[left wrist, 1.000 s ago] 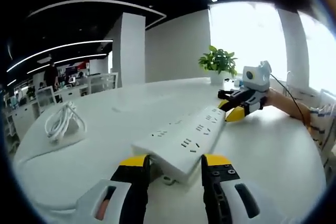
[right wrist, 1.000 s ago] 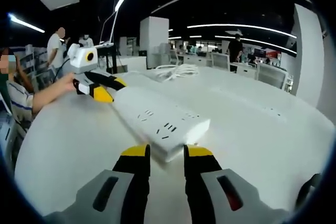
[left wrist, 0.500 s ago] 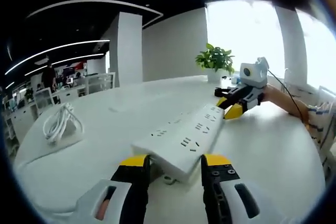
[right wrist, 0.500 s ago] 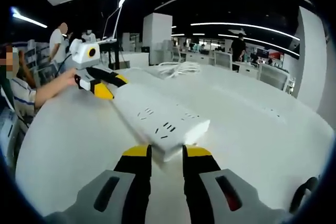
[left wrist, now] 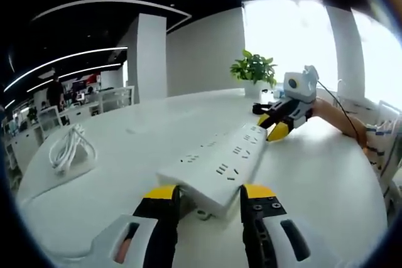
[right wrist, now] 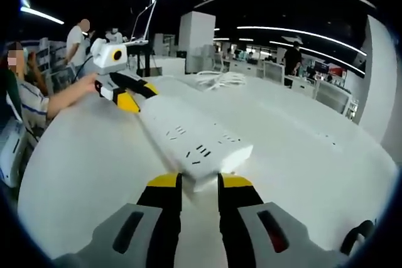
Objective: Straighten the power strip on the desk, plug the charger into it
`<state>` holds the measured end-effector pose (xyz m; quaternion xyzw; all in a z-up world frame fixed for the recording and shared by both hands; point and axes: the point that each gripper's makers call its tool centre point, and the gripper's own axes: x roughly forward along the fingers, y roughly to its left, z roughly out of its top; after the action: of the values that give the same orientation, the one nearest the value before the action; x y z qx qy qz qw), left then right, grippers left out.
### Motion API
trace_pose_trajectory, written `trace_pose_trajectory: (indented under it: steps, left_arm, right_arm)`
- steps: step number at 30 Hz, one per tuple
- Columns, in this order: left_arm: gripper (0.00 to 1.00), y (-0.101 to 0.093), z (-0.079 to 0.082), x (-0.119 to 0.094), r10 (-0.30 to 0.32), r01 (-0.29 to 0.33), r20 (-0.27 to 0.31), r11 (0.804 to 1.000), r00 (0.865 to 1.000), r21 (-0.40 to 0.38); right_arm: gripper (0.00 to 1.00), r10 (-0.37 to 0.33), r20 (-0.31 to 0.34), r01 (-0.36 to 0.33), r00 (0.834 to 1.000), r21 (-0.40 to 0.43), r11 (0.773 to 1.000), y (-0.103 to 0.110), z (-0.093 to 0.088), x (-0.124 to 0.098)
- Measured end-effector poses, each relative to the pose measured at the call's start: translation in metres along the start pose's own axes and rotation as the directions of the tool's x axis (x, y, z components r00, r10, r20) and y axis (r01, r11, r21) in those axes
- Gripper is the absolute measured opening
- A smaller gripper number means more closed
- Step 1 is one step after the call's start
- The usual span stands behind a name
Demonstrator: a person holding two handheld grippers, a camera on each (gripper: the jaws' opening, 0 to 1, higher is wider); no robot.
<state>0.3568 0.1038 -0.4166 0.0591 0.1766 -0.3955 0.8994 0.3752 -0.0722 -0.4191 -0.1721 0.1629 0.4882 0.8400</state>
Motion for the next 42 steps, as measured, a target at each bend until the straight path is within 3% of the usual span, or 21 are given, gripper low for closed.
trace_pose_trajectory:
  steps: [22, 42]
  left_arm:
    - [0.39, -0.016, -0.001, 0.001, -0.039, 0.039, -0.01, 0.999, 0.999, 0.013]
    - [0.38, -0.026, -0.001, 0.002, -0.079, 0.079, -0.004, 0.997, 0.997, -0.001]
  right_arm:
    - [0.22, 0.065, -0.023, -0.067, 0.998, -0.084, 0.994, 0.003, -0.008, -0.015]
    - [0.22, 0.102, -0.045, -0.106, 0.994, -0.092, 0.99, 0.005, -0.012, -0.026]
